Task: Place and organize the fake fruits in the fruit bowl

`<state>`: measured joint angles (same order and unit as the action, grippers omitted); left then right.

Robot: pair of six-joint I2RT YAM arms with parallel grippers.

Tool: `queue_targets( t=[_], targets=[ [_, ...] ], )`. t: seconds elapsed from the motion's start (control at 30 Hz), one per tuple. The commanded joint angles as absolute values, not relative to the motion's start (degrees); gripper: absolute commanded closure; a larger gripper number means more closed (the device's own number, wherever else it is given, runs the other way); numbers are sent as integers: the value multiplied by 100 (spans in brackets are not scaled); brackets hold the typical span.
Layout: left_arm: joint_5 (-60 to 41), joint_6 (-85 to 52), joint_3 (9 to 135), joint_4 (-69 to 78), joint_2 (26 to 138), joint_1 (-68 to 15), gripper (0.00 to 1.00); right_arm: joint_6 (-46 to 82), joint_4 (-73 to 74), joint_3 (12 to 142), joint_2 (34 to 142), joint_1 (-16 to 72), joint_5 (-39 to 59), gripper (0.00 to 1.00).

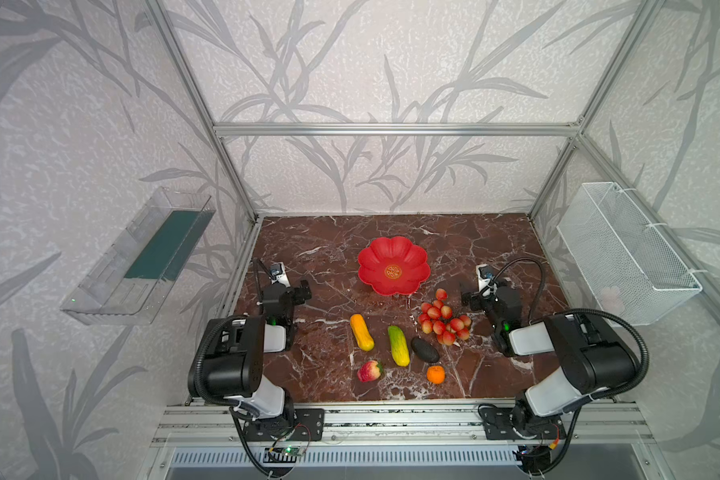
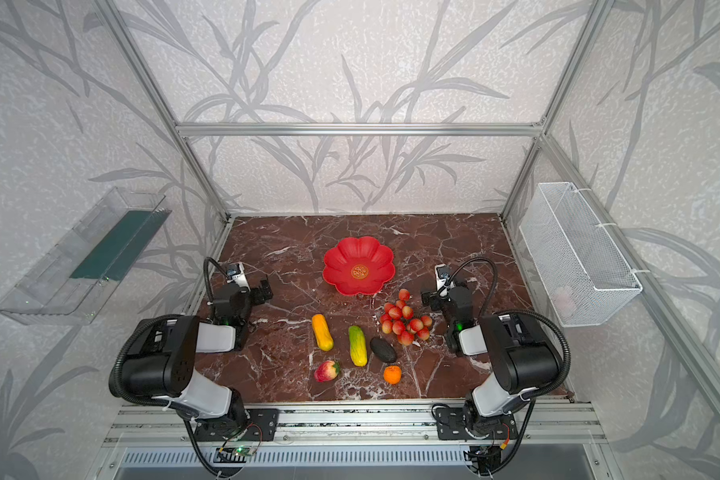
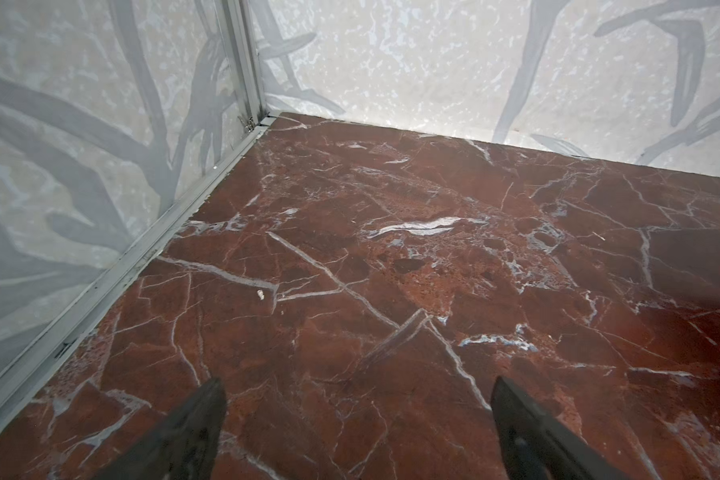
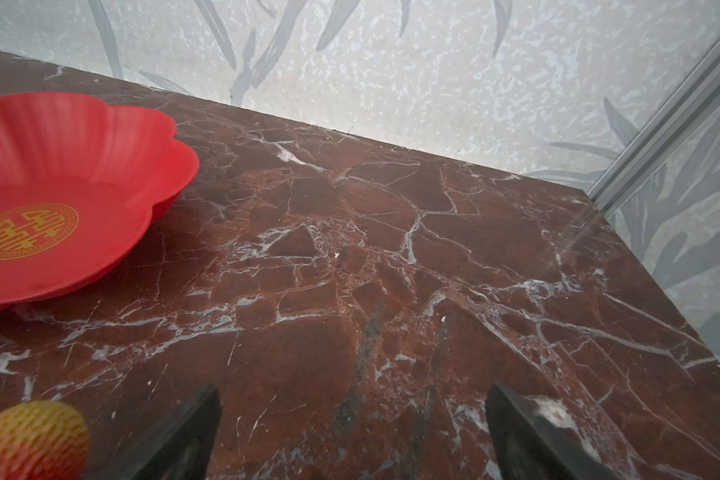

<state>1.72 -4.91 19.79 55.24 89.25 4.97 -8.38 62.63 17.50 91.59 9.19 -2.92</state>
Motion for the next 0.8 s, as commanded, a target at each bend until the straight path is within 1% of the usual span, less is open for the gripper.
queue_targets(
  t=[0.0,0.27,0.4,0.63,0.77],
  targets=[
    [114,-314,2088,5493,8945,445,1,-853,6337,1793,9132,896,-268,1],
    [105,-325,2088,5493,8947,440,1,-848,6309,1811,9131,890,-272,1],
    [106,-325,2087,5493,8952,449,1,-747,5978,1964,9101,792,-142,1],
    [84,-334,2085,5504,8947,459,1,-738,6011,1943,9105,786,-183,1],
    [55,-334,2068,5517,8947,466,2,-587,6194,1848,9054,791,-580,1]
  ],
)
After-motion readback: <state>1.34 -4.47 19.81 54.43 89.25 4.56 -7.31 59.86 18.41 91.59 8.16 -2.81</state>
